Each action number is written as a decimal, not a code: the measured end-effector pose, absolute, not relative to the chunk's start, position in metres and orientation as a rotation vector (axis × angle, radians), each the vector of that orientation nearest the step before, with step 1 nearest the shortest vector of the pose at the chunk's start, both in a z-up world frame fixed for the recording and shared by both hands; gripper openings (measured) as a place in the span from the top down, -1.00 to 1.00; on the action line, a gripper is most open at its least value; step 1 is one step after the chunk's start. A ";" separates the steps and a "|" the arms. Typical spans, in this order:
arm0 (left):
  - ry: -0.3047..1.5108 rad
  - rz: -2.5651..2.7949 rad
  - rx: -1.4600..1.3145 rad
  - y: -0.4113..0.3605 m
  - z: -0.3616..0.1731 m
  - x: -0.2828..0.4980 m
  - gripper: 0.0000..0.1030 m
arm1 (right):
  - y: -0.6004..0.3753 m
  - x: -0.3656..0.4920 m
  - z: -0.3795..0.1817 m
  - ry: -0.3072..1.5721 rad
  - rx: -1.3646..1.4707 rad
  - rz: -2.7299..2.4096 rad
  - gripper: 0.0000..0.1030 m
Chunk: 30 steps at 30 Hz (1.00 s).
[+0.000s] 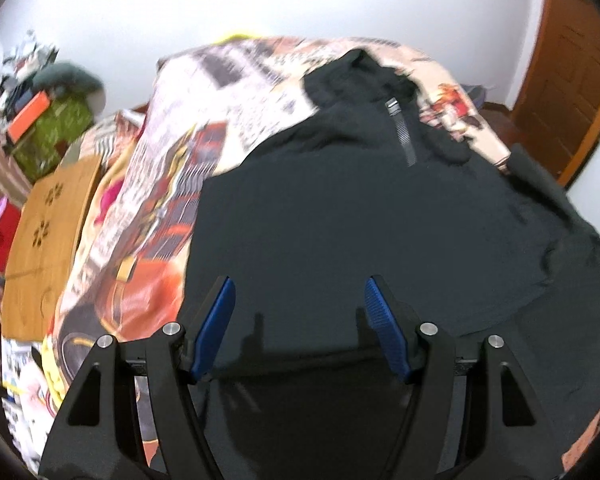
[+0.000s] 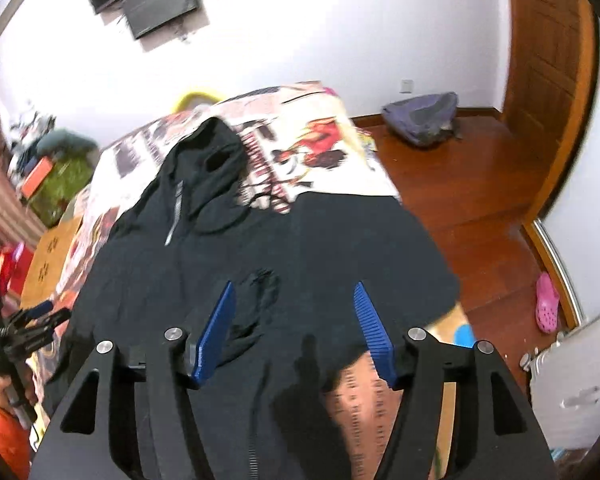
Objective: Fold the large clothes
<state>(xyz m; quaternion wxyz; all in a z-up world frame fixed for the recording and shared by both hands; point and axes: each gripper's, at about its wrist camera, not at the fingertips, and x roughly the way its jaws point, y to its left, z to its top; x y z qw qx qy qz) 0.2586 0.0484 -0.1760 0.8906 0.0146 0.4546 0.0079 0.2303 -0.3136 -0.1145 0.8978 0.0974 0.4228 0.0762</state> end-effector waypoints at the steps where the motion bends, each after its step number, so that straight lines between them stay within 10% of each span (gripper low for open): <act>1: 0.931 0.000 0.031 0.042 -0.171 0.259 -0.29 | -0.320 0.232 -0.116 0.882 0.223 0.153 -0.15; 24: 0.912 -0.118 0.050 -0.027 -0.173 0.275 -0.36 | -0.408 0.300 -0.256 1.117 0.765 -0.017 -0.15; 30: 0.918 -0.090 0.039 -0.015 -0.177 0.271 -0.36 | -0.395 0.300 -0.229 1.063 0.576 -0.044 0.66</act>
